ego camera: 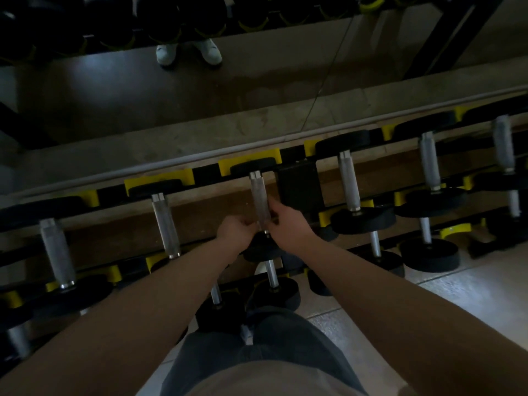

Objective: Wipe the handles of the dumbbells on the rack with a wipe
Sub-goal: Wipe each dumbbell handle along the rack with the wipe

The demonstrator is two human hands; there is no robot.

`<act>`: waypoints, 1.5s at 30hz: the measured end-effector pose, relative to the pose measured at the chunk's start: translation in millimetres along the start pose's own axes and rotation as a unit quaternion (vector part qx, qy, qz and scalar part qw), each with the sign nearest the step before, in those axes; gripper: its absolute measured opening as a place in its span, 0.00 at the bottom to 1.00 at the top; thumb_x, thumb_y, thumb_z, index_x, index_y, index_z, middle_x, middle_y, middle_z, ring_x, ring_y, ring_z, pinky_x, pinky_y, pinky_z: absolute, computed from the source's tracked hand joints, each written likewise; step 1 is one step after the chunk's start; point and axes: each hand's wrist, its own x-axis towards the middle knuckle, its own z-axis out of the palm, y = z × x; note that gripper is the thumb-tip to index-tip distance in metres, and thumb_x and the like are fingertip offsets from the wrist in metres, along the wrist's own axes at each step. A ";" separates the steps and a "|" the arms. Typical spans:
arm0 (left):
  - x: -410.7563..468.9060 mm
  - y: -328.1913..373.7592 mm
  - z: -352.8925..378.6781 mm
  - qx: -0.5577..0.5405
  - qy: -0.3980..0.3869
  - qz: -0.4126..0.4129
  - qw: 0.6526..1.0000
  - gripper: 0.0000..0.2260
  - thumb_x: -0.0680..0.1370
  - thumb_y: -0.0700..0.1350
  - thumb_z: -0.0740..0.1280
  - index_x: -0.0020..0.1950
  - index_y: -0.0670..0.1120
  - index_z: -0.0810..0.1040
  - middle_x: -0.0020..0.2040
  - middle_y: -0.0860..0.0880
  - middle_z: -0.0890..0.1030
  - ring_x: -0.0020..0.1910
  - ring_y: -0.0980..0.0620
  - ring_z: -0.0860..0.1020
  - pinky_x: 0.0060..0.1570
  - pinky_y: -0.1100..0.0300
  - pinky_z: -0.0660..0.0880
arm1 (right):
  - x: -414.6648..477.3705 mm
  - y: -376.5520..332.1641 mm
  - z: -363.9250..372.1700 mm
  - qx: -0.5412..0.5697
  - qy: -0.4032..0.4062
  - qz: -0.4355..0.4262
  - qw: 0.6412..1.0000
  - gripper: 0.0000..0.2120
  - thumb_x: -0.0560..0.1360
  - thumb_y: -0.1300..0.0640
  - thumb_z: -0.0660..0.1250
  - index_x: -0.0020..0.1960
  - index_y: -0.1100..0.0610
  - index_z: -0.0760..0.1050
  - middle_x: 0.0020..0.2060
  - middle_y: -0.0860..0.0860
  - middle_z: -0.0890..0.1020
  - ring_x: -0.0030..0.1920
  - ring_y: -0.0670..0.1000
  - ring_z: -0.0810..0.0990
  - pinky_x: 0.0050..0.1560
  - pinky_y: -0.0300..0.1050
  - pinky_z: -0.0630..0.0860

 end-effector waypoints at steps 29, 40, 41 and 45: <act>-4.6 34.2 -22.0 -0.031 0.061 0.188 0.980 0.06 0.77 0.51 0.72 0.51 0.51 0.83 0.49 0.52 0.82 0.49 0.52 0.79 0.48 0.57 0.76 | -57.1 -7.7 35.8 -0.079 0.117 0.022 0.990 0.18 0.84 0.56 0.56 0.70 0.55 0.76 0.54 0.56 0.83 0.47 0.51 0.79 0.45 0.40 0.71; -10.3 17.4 -17.8 -0.007 0.124 0.177 0.976 0.05 0.77 0.50 0.71 0.51 0.52 0.81 0.47 0.56 0.80 0.47 0.56 0.78 0.38 0.64 0.69 | -51.1 -14.3 14.8 -0.066 0.071 0.017 0.995 0.17 0.79 0.58 0.64 0.67 0.52 0.78 0.59 0.51 0.82 0.50 0.49 0.80 0.48 0.41 0.77; -6.0 24.0 -23.1 -0.038 0.150 0.170 0.973 0.06 0.77 0.51 0.71 0.52 0.52 0.81 0.48 0.56 0.80 0.48 0.55 0.78 0.39 0.63 0.70 | -48.1 -13.2 11.6 -0.066 0.061 0.013 0.996 0.17 0.79 0.58 0.64 0.67 0.52 0.78 0.61 0.51 0.80 0.51 0.48 0.79 0.48 0.39 0.77; 0.6 37.0 -23.0 -0.064 0.153 0.150 0.975 0.07 0.78 0.53 0.70 0.54 0.54 0.82 0.49 0.55 0.80 0.45 0.56 0.78 0.40 0.62 0.72 | -32.5 -6.3 -4.9 -0.080 0.018 -0.008 0.997 0.12 0.80 0.56 0.63 0.62 0.51 0.80 0.59 0.50 0.81 0.52 0.47 0.80 0.52 0.41 0.79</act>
